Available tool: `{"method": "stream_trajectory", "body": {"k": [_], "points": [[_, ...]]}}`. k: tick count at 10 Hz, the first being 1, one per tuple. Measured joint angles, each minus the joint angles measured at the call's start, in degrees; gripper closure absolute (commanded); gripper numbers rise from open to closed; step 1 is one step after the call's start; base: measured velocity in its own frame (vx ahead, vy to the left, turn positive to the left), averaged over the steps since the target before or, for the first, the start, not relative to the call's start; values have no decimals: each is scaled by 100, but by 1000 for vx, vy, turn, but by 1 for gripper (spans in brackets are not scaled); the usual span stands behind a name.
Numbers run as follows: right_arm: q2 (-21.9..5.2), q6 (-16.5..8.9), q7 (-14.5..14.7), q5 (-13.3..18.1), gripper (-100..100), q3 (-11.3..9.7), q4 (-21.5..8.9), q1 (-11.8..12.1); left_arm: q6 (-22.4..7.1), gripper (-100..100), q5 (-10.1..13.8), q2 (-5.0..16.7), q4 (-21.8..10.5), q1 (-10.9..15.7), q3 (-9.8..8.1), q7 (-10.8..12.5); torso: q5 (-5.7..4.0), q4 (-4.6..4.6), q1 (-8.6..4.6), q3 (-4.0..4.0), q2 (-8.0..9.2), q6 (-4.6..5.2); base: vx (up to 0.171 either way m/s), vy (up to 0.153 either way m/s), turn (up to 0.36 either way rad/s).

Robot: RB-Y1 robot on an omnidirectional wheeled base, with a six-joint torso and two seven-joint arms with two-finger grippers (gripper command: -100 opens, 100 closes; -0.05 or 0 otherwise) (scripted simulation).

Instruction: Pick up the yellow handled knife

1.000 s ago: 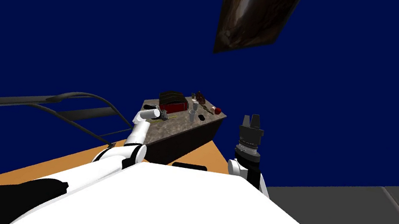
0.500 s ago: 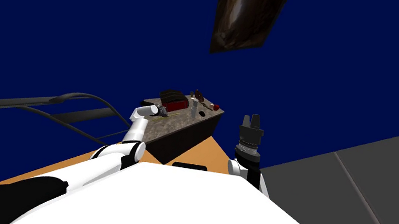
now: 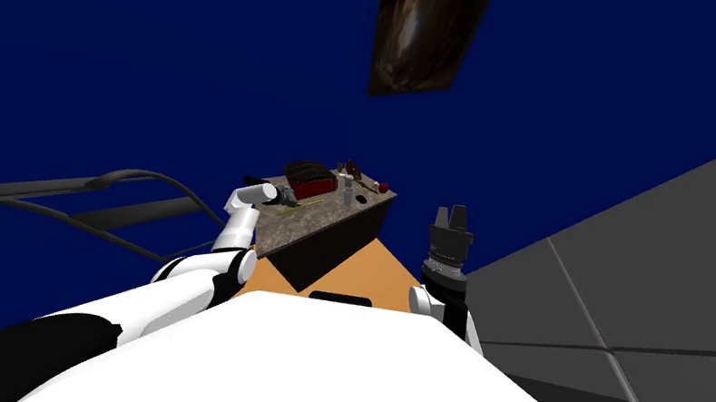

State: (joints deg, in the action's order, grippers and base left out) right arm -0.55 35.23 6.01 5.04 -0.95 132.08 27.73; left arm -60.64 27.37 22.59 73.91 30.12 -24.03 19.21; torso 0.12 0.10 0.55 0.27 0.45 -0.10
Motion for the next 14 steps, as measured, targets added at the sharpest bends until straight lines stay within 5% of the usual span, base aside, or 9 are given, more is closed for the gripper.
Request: {"method": "stream_trajectory", "body": {"k": [14], "points": [[1,1,0,0,0,-1,1,3,-1796,-100,-171,789,-954,60,-704,186,-11,-18,-50,-46,-78,2,49,0,-93]]}}
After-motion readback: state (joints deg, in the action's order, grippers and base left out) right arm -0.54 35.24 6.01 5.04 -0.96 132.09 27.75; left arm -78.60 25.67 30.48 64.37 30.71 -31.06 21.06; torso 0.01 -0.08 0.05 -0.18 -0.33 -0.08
